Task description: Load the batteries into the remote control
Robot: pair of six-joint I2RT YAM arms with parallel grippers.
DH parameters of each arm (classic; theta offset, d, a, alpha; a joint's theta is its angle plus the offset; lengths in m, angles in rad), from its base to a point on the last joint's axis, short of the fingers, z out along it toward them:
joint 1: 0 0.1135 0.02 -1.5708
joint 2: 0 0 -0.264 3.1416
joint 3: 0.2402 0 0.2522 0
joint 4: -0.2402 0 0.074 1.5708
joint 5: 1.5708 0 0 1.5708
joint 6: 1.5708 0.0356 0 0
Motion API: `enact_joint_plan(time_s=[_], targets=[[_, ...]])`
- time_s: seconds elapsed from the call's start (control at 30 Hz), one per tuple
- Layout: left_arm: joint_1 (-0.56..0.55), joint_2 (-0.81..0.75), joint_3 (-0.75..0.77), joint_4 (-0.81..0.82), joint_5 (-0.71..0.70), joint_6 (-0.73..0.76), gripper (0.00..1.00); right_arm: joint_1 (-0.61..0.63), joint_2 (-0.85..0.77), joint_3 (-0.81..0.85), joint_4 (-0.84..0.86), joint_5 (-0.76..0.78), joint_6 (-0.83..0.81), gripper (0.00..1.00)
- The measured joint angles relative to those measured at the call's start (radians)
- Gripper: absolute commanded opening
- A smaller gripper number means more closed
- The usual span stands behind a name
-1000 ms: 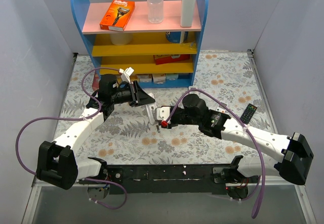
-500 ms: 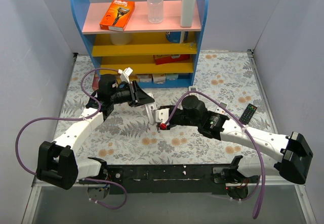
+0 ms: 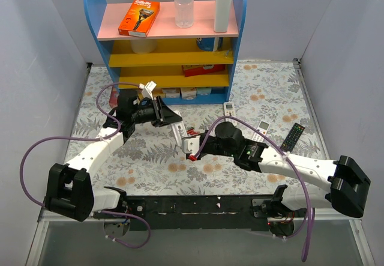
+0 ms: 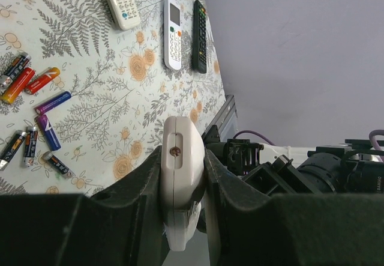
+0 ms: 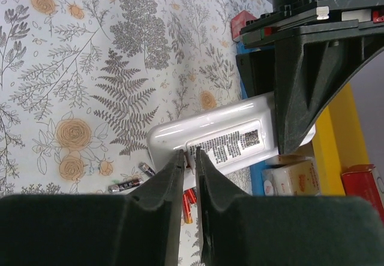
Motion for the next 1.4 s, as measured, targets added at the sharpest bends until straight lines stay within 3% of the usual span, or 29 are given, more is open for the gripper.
enact_joint_plan(time_s=[0.9, 1.1, 1.2, 1.33, 1.4], targets=[[-0.015, 0.05, -0.074, -0.024, -0.109, 0.124, 0.0, 0.012, 0.124, -0.148, 0.261, 0.061, 0.08, 0.06], [-0.05, 0.05, -0.127, -0.092, -0.05, 0.111, 0.0, -0.01, 0.14, -0.148, 0.365, 0.137, 0.084, 0.06], [-0.055, 0.05, -0.143, -0.121, -0.048, 0.106, 0.0, -0.011, 0.153, -0.148, 0.394, 0.145, 0.091, 0.17], [-0.053, 0.047, -0.144, -0.143, -0.071, 0.106, 0.0, -0.011, 0.156, -0.146, 0.383, 0.127, 0.104, 0.43], [-0.051, 0.046, -0.144, -0.144, -0.08, 0.107, 0.0, -0.011, 0.15, -0.146, 0.357, 0.101, 0.113, 0.47]])
